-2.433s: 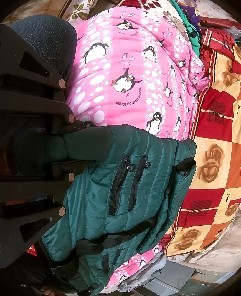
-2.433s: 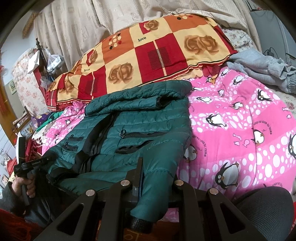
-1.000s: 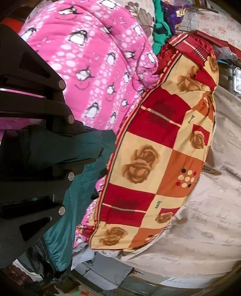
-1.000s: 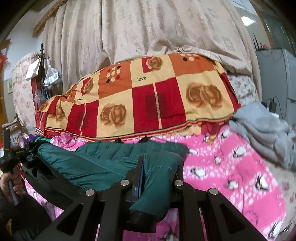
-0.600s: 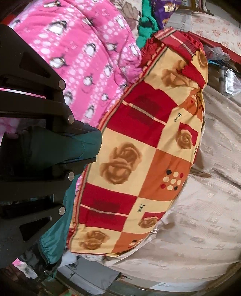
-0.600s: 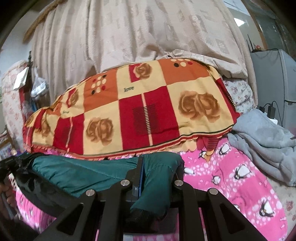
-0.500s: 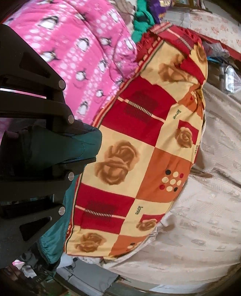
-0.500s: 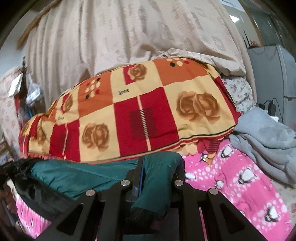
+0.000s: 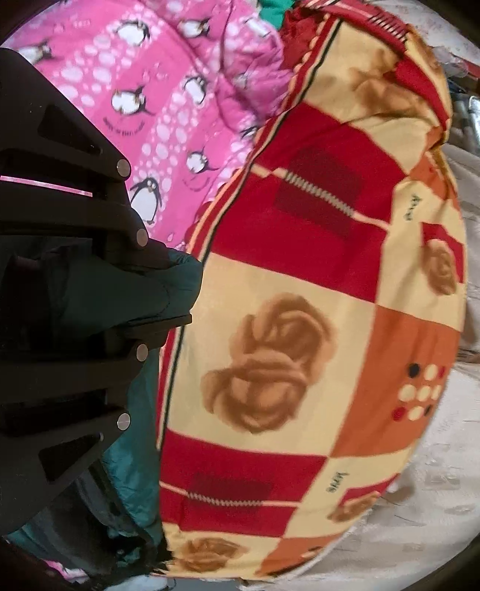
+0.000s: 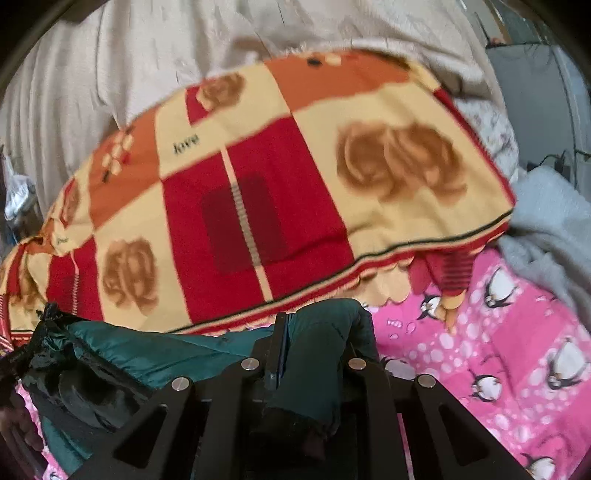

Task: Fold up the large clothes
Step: 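Fold the held hem over toward the collar with both tools, lower, then open both tools to release the folded hem onto the jacket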

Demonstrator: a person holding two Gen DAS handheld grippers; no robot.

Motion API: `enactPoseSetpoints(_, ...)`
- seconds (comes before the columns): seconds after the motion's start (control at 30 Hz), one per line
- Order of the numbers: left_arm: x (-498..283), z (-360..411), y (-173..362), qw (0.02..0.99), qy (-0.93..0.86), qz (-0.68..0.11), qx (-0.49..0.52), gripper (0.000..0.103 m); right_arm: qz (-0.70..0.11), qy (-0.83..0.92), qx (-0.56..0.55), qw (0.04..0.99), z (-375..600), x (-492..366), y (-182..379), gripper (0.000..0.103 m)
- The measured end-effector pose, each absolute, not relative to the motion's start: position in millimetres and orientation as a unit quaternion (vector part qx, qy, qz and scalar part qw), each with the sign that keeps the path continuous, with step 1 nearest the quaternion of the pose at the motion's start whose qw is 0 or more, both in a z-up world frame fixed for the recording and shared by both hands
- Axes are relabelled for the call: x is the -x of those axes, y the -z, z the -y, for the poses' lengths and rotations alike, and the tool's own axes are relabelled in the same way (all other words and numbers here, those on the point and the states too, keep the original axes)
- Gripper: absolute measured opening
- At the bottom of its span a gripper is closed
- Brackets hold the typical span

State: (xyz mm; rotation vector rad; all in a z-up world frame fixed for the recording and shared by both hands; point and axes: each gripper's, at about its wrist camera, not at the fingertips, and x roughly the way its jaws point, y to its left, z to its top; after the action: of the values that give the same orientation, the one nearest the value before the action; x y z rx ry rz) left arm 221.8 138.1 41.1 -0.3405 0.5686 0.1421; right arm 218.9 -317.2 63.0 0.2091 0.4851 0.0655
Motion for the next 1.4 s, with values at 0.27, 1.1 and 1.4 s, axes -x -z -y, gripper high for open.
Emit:
enactPoseSetpoints(0.27,-262.1,-142.6,9.9,0.919,-0.043,-0.348,0.180,0.025,-0.289,-0.029,-0.091,0.953,310.1,-260.5,-13.8,0.013)
enactPoseSetpoints(1.1,-239.3,-156.7,-32.5,0.930,-0.070,-0.293,0.211,0.103,-0.315,-0.075,-0.234,0.917,339.8,-240.8,-33.8,0.063)
enactPoseSetpoints(1.4,-224.2,-147.3,-59.4,0.949,-0.064,-0.239,0.193,0.103,-0.290,-0.097,-0.228,0.924,335.0,-227.7,-60.9,0.065)
